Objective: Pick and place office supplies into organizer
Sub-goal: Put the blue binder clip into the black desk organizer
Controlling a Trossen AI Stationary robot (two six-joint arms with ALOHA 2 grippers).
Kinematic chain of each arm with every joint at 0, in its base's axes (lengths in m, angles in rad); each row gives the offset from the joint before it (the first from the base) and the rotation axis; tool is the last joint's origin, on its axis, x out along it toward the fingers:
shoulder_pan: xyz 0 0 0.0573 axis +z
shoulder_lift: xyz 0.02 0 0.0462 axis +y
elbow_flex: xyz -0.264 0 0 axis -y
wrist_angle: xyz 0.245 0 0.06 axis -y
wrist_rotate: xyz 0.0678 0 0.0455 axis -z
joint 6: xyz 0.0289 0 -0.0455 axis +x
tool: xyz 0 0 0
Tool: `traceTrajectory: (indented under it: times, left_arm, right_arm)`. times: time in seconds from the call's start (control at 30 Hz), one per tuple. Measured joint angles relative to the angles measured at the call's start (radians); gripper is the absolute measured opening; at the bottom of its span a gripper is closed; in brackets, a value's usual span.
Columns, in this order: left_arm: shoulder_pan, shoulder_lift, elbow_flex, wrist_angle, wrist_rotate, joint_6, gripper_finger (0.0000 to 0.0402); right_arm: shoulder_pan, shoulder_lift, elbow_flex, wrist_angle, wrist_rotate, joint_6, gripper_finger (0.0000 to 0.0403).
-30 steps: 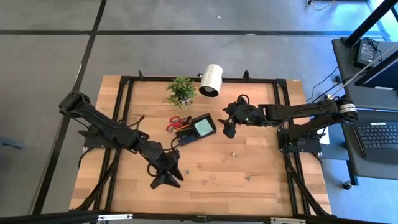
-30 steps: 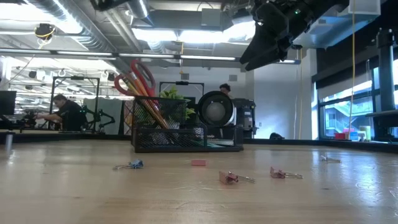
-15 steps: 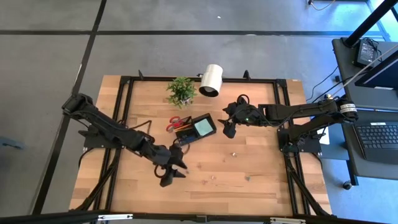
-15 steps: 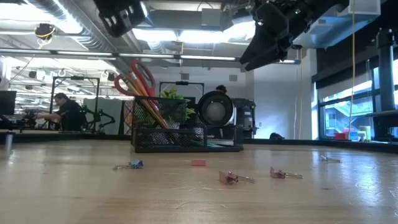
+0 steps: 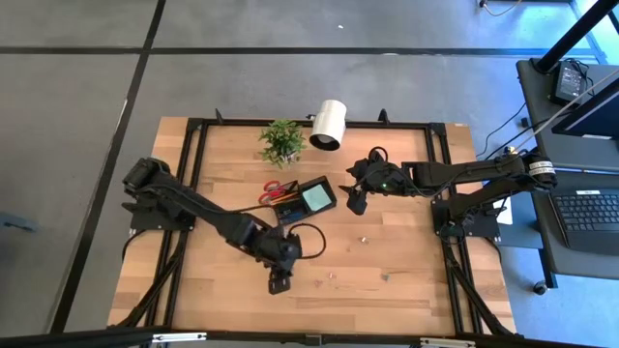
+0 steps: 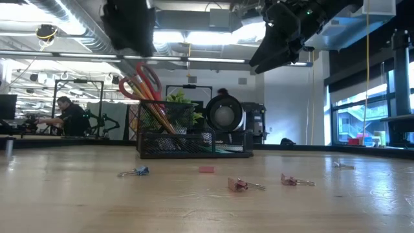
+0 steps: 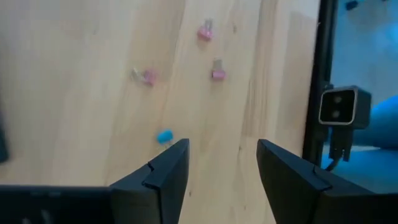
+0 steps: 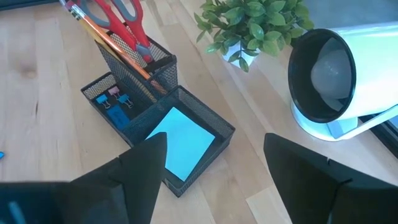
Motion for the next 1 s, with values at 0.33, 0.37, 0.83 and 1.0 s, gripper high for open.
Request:
traceTrajectory:
  times: [0.33, 0.37, 0.83, 1.0]
  left_arm:
    - [0.06, 0.096, 0.009, -0.066, 0.015, -0.215, 0.0182]
    - [0.063, 0.105, 0.009, -0.065, 0.011, -0.22, 0.0182]
    - [0.037, 0.175, 0.014, -0.049, -0.01, -0.352, 0.0182]
    - [0.004, 0.196, 0.104, -0.047, -0.014, -0.337, 0.0182]
  right_arm:
    - [0.0, 0.0, 0.0, 0.0, 0.0, -0.001, 0.0272]
    - [0.0, 0.0, 0.0, 0.0, 0.0, -0.001, 0.0272]
    - [0.0, 0.0, 0.0, 0.0, 0.0, 0.049, 0.0272]
    - [0.0, 0.0, 0.0, -0.001, 0.0, 0.053, 0.0272]
